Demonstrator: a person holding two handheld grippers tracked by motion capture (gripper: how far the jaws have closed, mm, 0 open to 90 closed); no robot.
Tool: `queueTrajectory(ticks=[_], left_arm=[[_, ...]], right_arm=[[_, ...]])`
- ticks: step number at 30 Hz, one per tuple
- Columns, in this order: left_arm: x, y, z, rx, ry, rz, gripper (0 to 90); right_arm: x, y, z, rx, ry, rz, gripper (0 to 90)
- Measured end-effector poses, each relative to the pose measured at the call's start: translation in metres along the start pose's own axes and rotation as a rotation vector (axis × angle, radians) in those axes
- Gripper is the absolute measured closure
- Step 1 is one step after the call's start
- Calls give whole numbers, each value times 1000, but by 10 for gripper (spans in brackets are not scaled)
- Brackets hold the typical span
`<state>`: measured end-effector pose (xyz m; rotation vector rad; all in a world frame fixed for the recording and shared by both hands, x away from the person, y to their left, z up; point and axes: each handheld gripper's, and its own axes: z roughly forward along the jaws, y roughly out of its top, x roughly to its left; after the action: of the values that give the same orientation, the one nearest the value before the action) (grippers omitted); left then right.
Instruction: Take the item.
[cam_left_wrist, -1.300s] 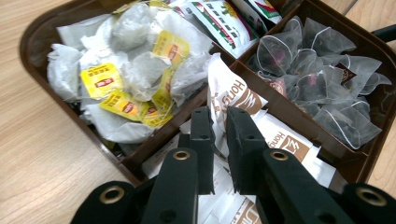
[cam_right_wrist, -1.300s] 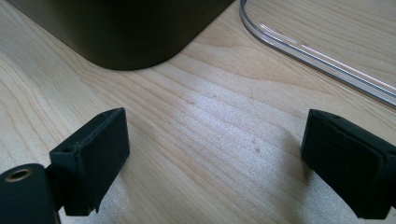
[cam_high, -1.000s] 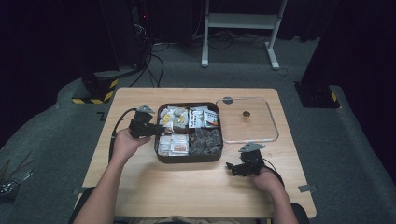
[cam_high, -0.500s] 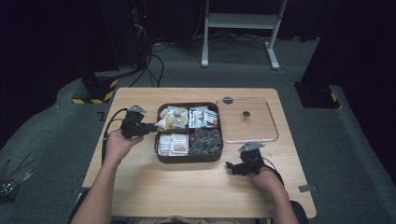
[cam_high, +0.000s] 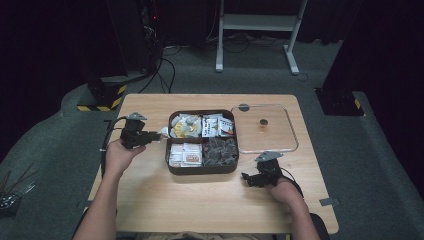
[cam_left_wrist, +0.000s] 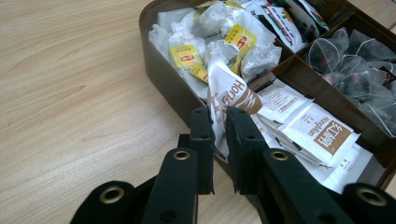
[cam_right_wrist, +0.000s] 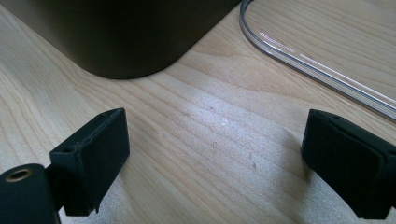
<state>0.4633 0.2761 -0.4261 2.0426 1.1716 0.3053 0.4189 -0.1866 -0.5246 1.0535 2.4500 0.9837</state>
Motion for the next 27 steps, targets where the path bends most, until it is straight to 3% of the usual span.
queueTrajectory(ticks=[14, 27], left_arm=[[22, -12, -4, 0, 38, -54, 812], [42, -25, 15, 61, 69, -92, 812]], right_arm=[[0, 1, 1, 0, -2, -2, 76], [0, 1, 1, 0, -3, -1, 77]])
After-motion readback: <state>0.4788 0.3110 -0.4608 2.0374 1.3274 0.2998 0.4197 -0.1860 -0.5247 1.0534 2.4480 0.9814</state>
